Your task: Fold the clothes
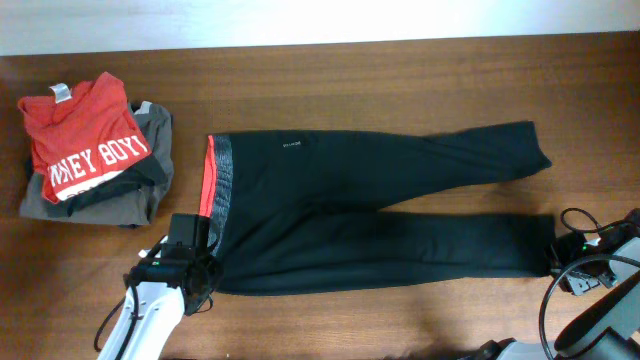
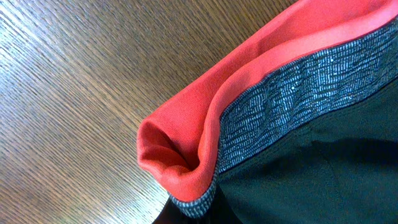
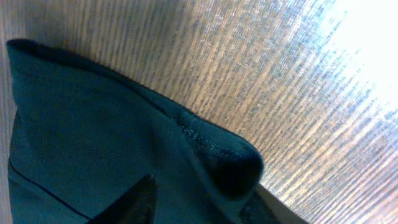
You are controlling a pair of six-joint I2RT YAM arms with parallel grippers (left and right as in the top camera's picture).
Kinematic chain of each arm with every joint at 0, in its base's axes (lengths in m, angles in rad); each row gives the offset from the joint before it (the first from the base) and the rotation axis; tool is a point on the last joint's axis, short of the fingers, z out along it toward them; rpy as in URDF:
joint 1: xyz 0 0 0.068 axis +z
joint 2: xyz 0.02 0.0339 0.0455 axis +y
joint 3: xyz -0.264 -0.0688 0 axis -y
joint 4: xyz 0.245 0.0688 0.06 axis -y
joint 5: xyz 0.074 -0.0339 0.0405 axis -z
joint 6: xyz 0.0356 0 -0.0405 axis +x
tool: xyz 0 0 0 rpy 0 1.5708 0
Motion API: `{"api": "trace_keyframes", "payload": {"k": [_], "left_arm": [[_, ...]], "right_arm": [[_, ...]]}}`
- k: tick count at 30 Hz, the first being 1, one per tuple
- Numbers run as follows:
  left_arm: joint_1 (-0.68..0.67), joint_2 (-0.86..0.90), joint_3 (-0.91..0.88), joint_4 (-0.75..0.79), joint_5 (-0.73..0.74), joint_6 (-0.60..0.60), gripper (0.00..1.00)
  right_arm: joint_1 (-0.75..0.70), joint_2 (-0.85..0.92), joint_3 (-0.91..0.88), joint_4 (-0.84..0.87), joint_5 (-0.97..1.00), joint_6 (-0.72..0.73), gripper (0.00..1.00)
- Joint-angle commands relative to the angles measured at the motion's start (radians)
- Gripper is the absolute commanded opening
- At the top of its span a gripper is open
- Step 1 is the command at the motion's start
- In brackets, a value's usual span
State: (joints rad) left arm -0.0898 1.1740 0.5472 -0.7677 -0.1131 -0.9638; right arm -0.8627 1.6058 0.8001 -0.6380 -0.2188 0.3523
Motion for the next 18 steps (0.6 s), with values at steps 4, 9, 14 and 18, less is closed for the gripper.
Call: {"api": "trace_keyframes", "payload": {"k": [4,9,14,18], "left_arm": [[0.006,-0.010,0.011,-0.006,-0.026,0.017,0.01],[0.006,-0.010,0.011,-0.005,-0.026,0.060,0.00],[0.006,-0.013,0.033,-0.043,-0.023,0.107,0.00],[0.006,-0.024,0.105,-0.103,-0.023,0.159,0.00]], "right_arm": [[0.005,0.006,-0.006,-0.012,0.017,0.002,0.22],[0.003,0.006,0.046,-0.076,0.018,0.001,0.04],[0.003,0.003,0.157,-0.198,0.018,0.001,0.04],[0.003,0.001,0.267,-0.315,0.037,0.000,0.04]]}}
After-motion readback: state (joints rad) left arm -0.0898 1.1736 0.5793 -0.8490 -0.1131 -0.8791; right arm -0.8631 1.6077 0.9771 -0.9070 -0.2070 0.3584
